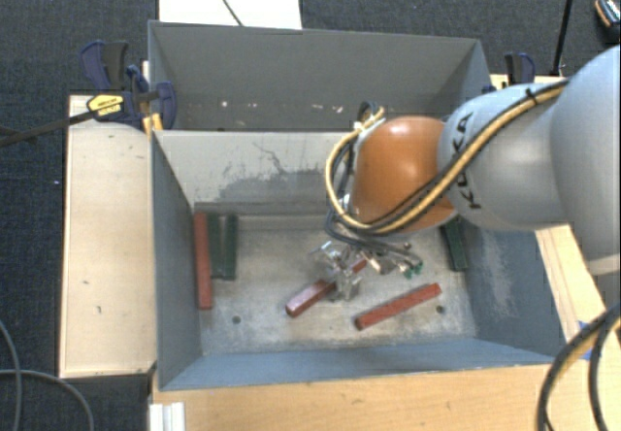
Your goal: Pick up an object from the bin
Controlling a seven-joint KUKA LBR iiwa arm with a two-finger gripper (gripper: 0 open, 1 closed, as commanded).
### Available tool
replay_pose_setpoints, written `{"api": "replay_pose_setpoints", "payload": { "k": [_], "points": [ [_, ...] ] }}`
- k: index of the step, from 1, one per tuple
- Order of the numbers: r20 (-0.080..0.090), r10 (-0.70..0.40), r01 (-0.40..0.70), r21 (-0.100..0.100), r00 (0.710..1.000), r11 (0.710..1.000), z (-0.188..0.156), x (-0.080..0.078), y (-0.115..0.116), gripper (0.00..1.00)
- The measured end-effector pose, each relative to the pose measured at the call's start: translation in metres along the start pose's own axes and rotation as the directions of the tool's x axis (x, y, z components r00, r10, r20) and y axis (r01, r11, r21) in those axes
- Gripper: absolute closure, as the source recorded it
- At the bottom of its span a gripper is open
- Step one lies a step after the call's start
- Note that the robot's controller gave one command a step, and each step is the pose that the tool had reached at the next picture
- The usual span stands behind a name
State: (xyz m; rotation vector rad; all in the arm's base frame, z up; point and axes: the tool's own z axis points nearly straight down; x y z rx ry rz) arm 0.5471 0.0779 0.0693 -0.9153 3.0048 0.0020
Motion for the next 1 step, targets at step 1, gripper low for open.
{"api": "replay_pose_setpoints", "payload": {
  "k": [1],
  "points": [
    [0.003, 0.006, -0.006, 0.001, 1.000, 1.000, -0.0027, -0.0007, -0.0002, 1.00]
  ]
}}
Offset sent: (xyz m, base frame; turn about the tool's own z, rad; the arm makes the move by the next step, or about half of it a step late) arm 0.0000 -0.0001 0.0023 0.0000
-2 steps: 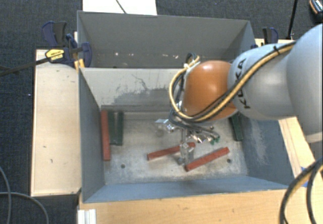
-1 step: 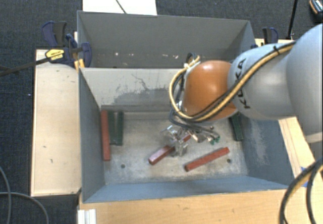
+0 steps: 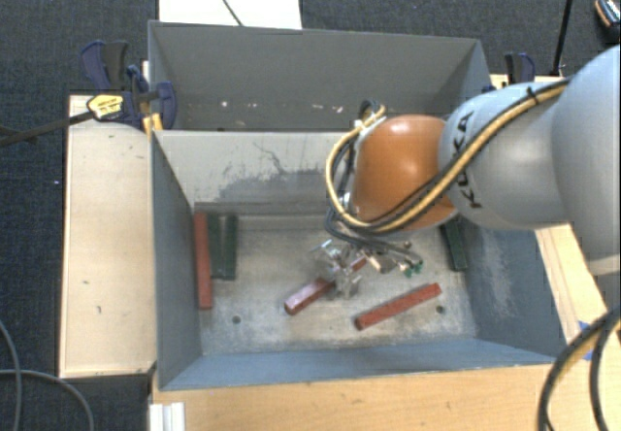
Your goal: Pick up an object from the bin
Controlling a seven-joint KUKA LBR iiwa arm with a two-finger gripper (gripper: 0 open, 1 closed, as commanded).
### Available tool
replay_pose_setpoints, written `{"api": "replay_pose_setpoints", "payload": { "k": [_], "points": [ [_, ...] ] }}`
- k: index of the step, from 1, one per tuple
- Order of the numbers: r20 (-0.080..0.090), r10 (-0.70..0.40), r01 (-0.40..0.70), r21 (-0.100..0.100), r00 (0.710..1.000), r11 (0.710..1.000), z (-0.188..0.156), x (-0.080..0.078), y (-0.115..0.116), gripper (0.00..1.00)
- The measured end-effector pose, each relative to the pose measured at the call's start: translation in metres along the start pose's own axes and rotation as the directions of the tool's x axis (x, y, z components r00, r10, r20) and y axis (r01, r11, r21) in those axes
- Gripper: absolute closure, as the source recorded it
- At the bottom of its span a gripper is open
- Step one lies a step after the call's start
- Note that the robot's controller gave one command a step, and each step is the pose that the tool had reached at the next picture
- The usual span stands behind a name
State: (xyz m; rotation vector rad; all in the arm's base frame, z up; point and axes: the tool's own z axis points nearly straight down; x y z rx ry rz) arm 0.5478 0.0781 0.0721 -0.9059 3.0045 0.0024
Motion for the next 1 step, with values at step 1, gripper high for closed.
{"api": "replay_pose_setpoints", "payload": {
  "k": [1],
  "points": [
    [0.005, 0.008, -0.008, 0.004, 1.000, 1.000, -0.1162, -0.0021, -0.0007, 1.00]
  ]
}}
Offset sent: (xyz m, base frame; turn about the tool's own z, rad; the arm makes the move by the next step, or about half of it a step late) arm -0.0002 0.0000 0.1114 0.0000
